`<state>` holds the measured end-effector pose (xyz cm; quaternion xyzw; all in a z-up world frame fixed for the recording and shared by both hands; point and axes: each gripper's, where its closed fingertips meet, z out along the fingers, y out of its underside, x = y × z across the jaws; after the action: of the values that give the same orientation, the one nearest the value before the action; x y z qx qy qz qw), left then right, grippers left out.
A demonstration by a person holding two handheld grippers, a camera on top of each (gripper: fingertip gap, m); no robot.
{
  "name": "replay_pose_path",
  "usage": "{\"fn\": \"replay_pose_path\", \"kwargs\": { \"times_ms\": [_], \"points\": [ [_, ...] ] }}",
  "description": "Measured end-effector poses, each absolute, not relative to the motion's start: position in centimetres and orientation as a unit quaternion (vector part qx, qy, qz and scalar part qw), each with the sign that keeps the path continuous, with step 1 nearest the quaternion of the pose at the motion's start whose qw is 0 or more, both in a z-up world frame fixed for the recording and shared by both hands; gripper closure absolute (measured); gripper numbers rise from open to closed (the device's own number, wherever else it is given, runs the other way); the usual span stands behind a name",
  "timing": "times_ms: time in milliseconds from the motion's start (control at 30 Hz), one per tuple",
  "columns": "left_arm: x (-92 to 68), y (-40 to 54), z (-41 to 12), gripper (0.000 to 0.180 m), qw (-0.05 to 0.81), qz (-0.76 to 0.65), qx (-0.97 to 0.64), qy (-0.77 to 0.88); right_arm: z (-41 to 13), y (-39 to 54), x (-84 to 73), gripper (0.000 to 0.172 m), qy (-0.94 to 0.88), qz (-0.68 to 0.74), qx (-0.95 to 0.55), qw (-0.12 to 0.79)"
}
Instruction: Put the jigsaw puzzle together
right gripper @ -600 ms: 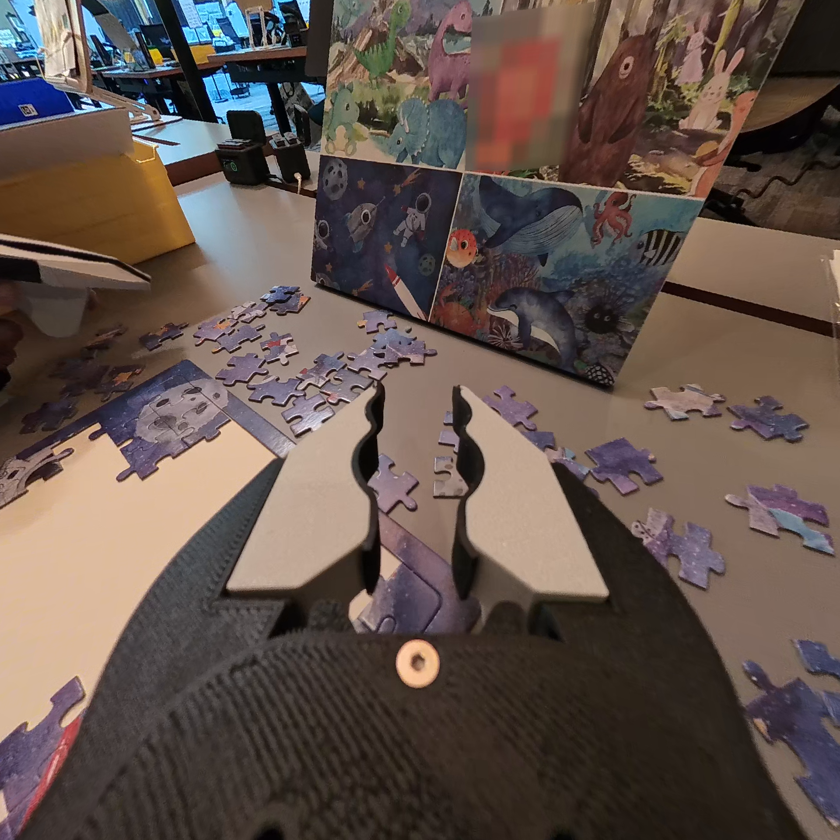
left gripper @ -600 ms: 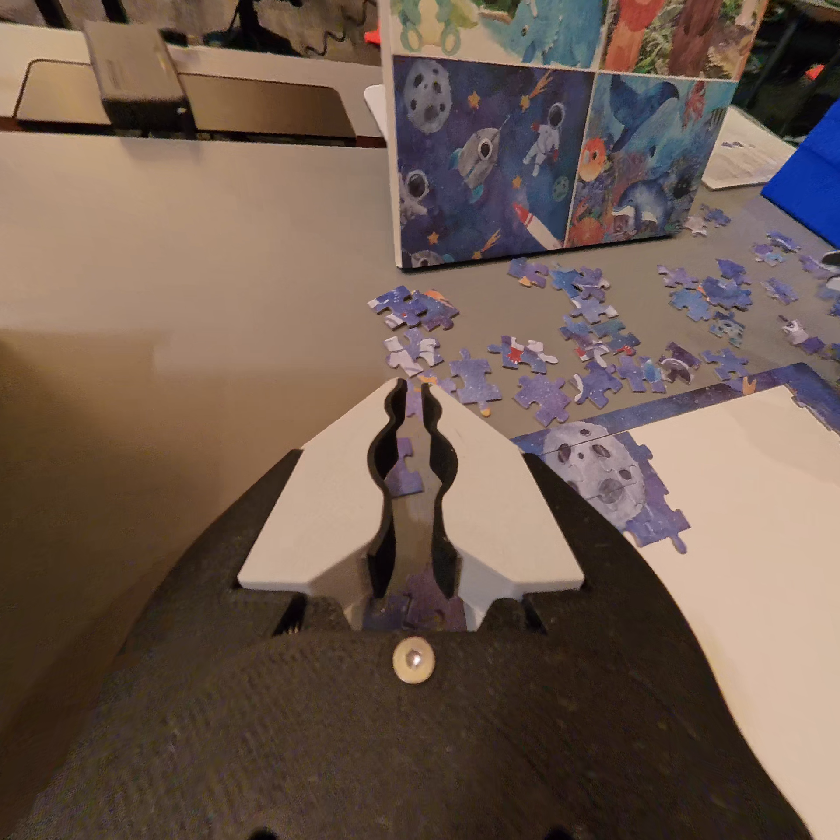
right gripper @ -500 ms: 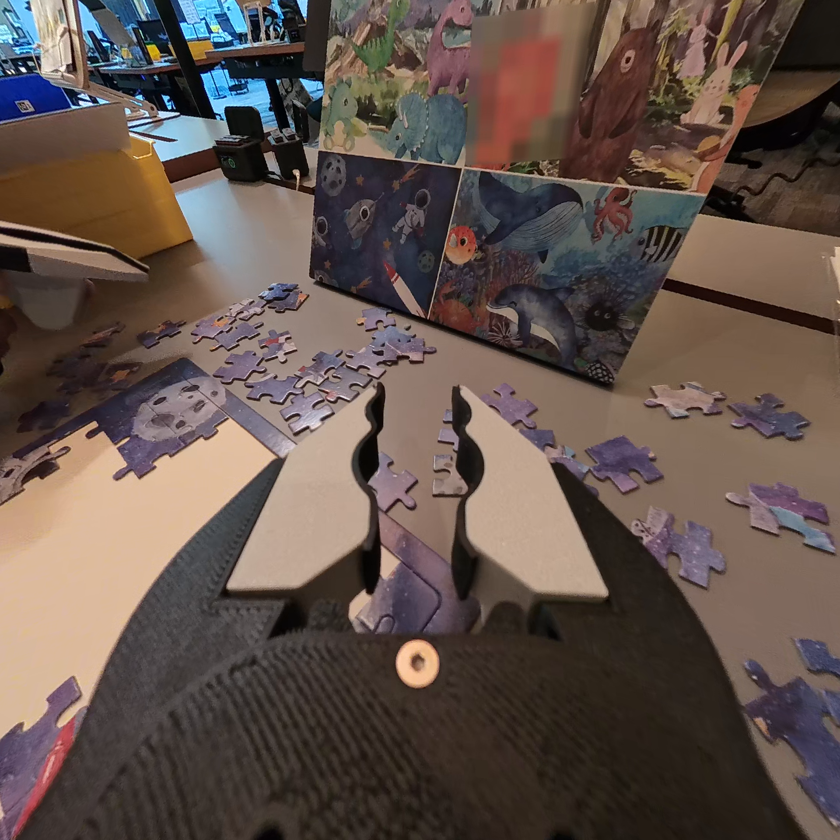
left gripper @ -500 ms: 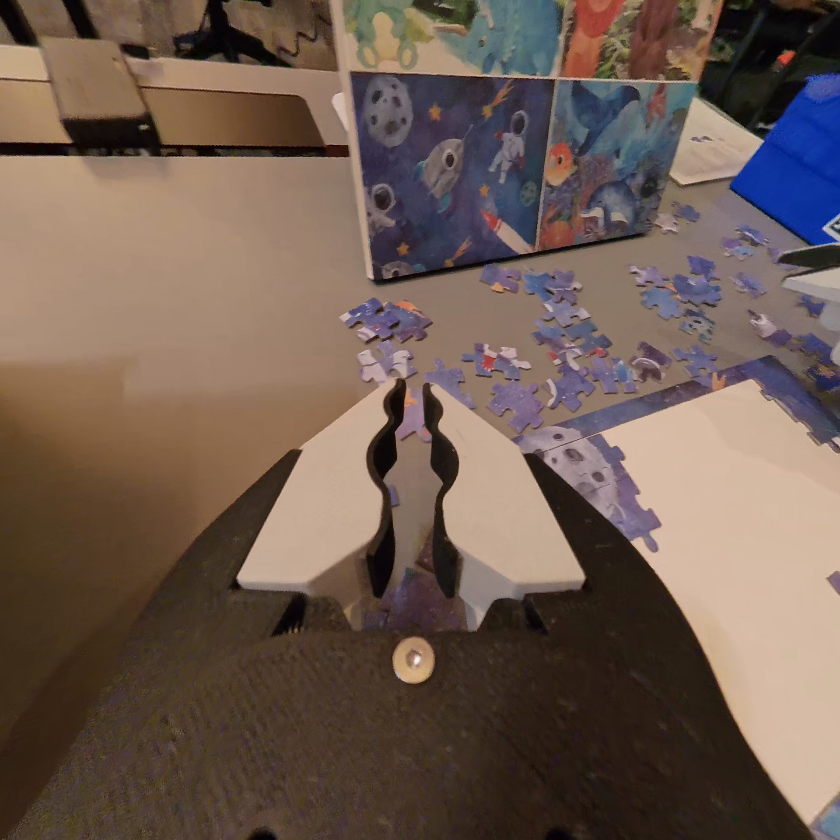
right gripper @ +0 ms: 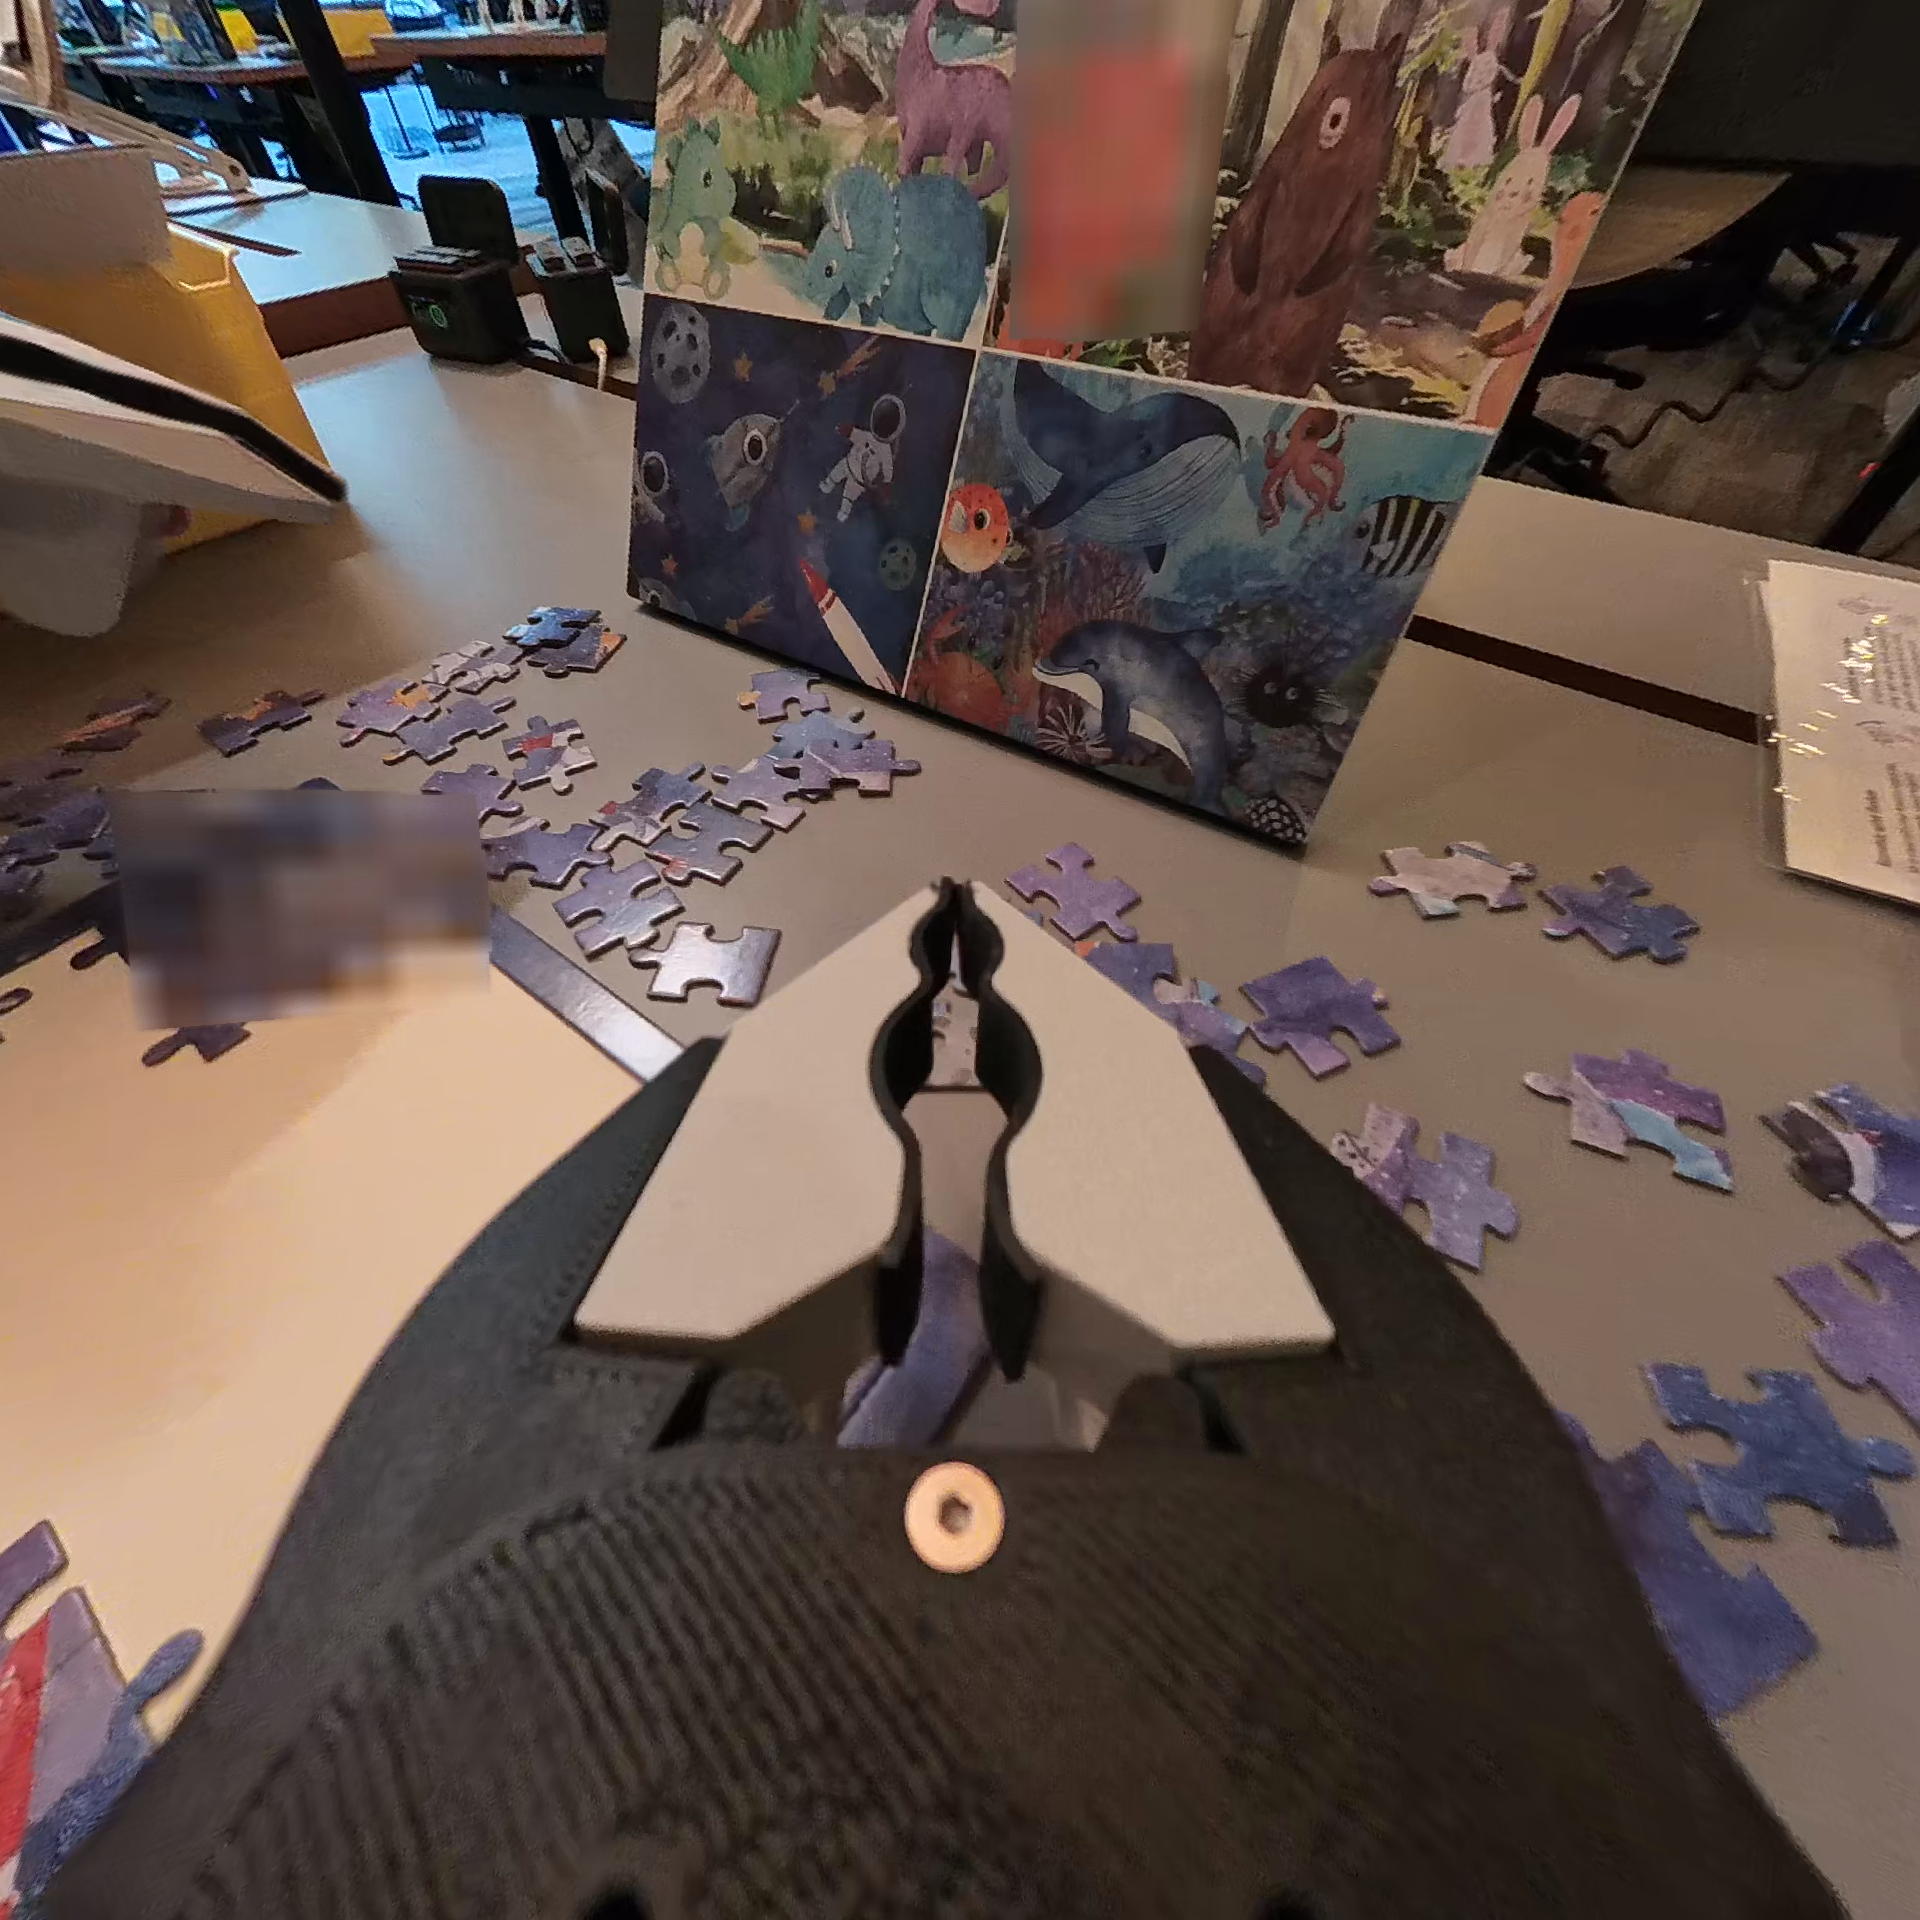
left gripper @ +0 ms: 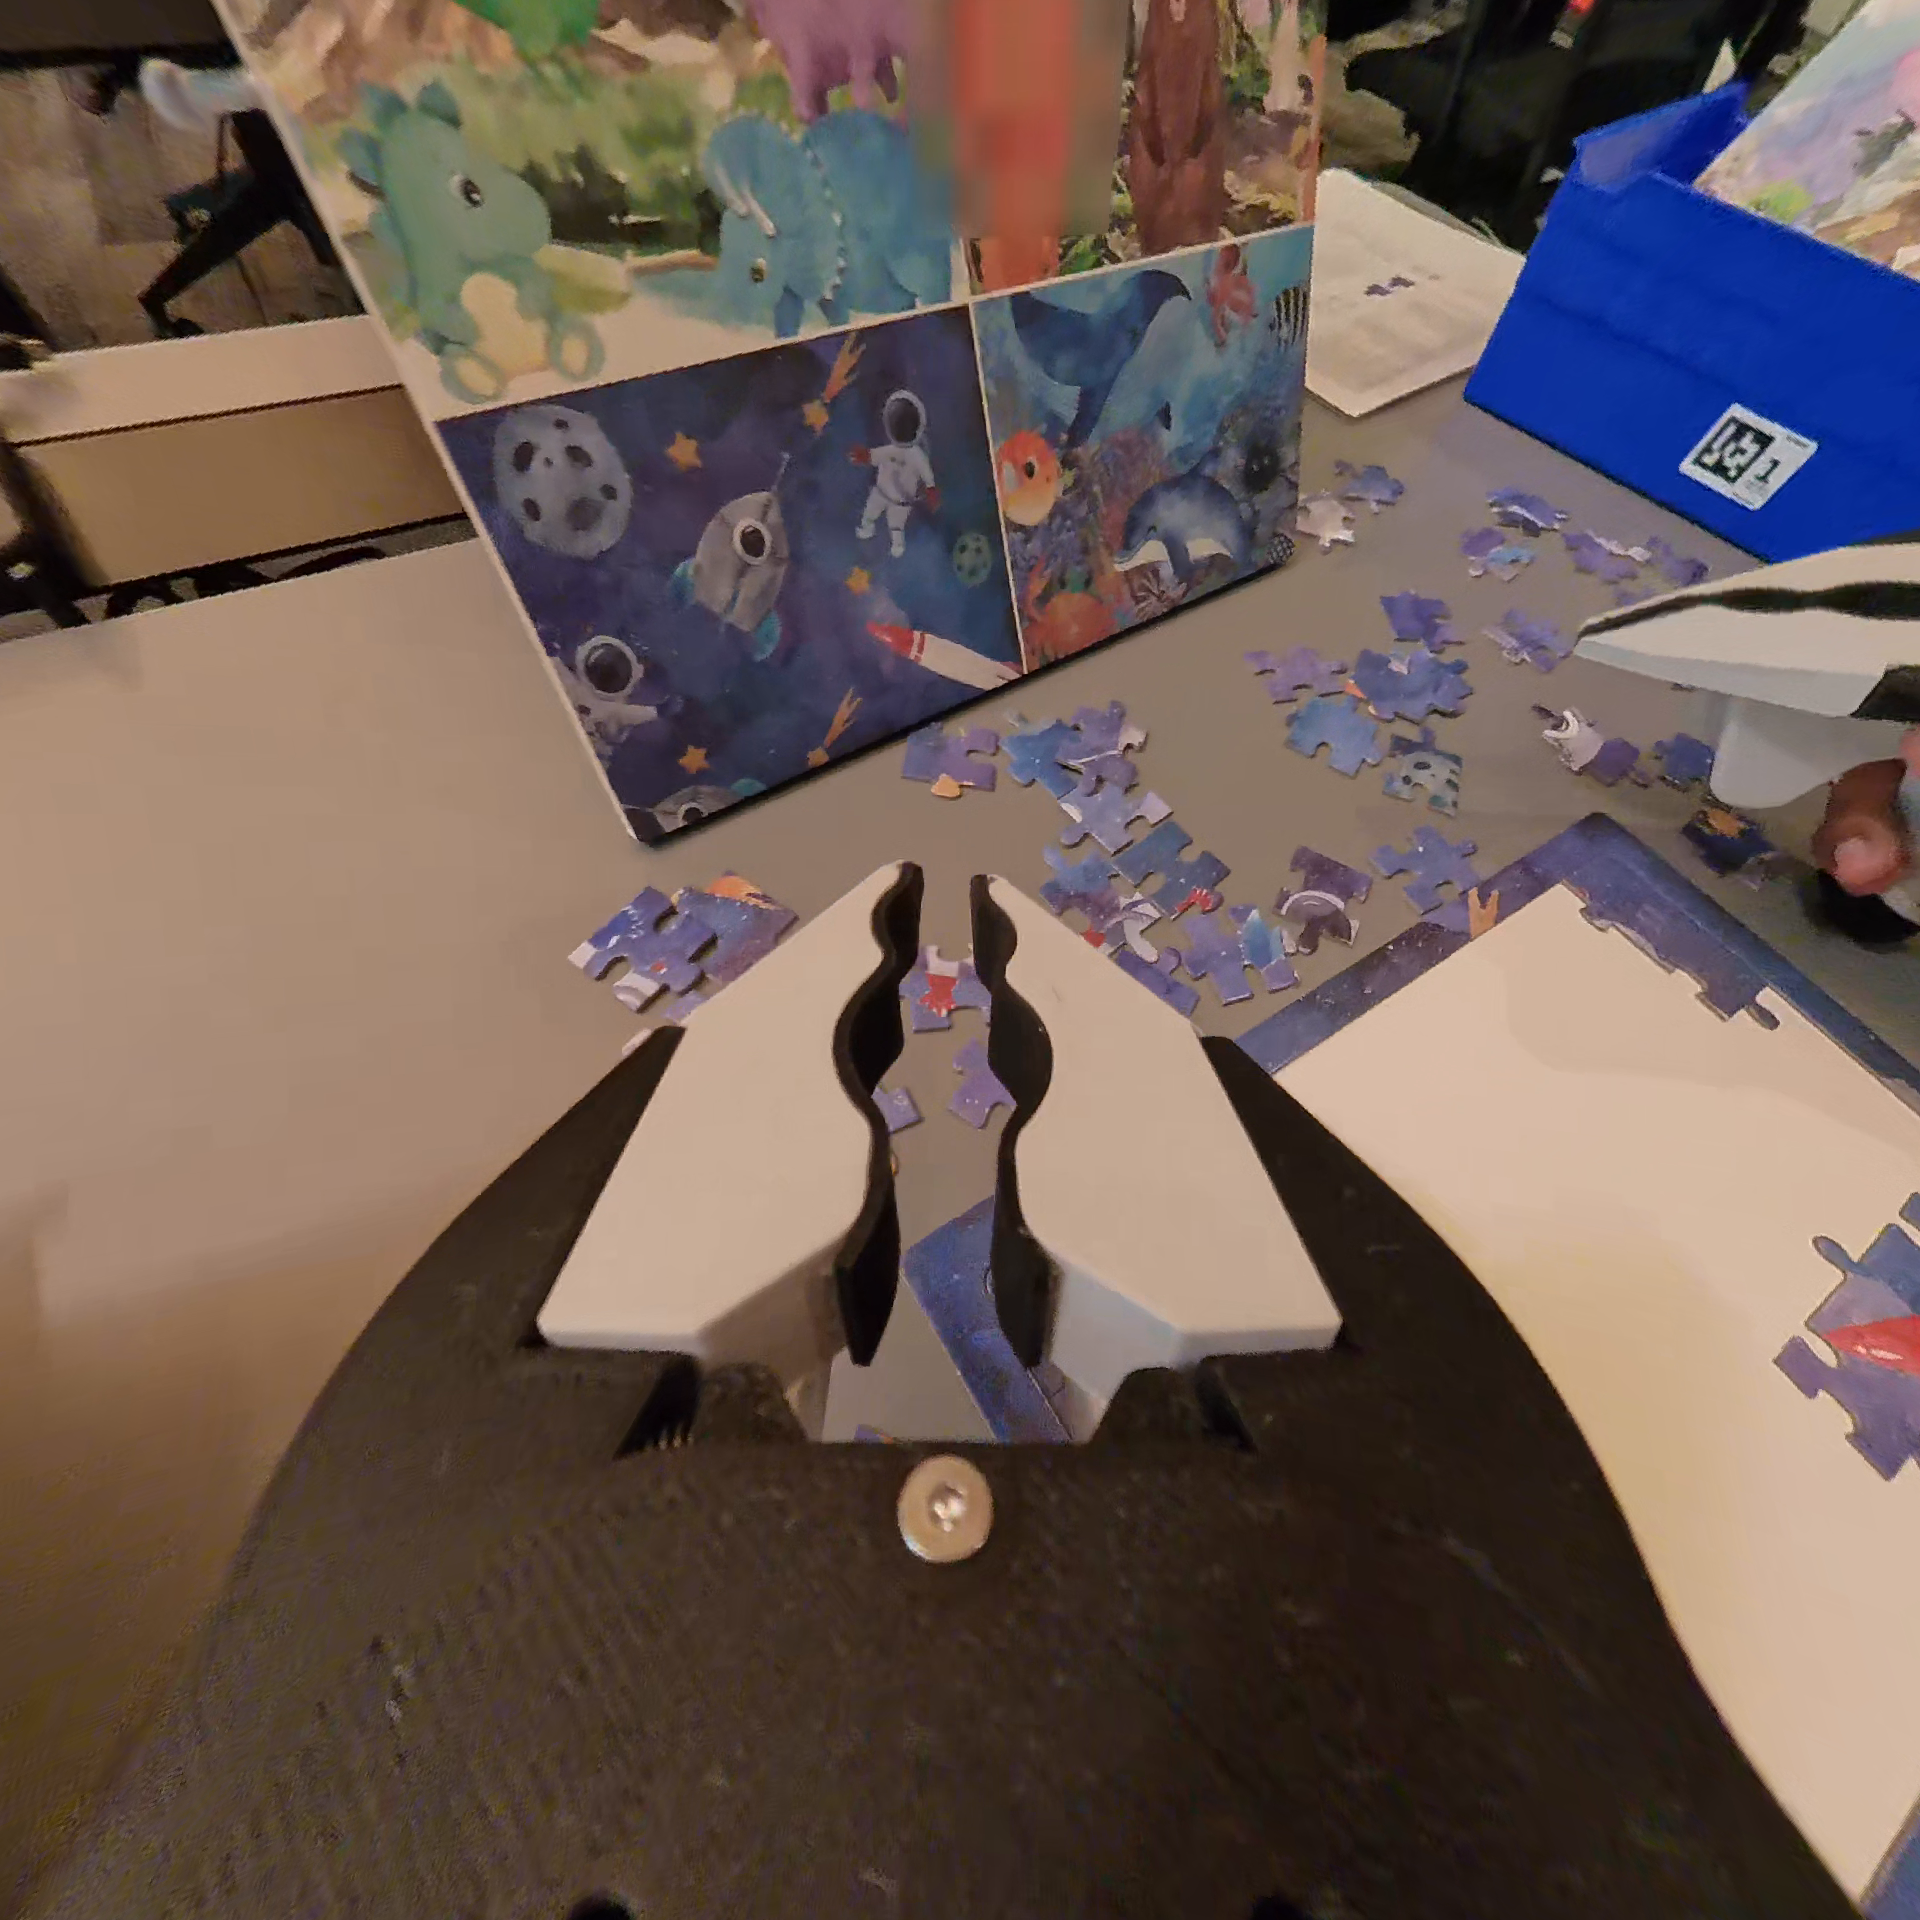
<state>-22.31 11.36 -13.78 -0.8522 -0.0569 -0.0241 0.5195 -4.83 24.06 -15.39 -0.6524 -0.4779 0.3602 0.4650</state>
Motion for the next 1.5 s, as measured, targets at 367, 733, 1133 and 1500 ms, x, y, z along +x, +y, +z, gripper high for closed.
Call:
{"fn": "replay_pose_path", "kwargs": {
  "times_ms": [367, 733, 1133, 1500],
  "points": [
    [-22.8, 11.1, -14.5, 0.17, 0.51, 0.002, -0.858, -0.05, -15.8, 24.7, -4.6, 0.169, -0.478, 0.341, -0.662, 0.466],
    [-23.2, 11.0, -15.5, 0.167, 0.499, 0.007, -0.865, -0.056, -16.2, 24.5, -4.8, 0.164, -0.491, 0.325, -0.661, 0.465],
    [-23.8, 10.7, -15.6, 0.168, 0.496, 0.012, -0.866, -0.064, -15.7, 26.2, -3.5, 0.164, -0.455, 0.316, -0.677, 0.485],
    [-24.4, 10.2, -16.6, 0.168, 0.481, 0.038, -0.874, -0.063, -14.2, 28.4, -0.9, 0.16, -0.391, 0.335, -0.691, 0.507]
  ]
}}
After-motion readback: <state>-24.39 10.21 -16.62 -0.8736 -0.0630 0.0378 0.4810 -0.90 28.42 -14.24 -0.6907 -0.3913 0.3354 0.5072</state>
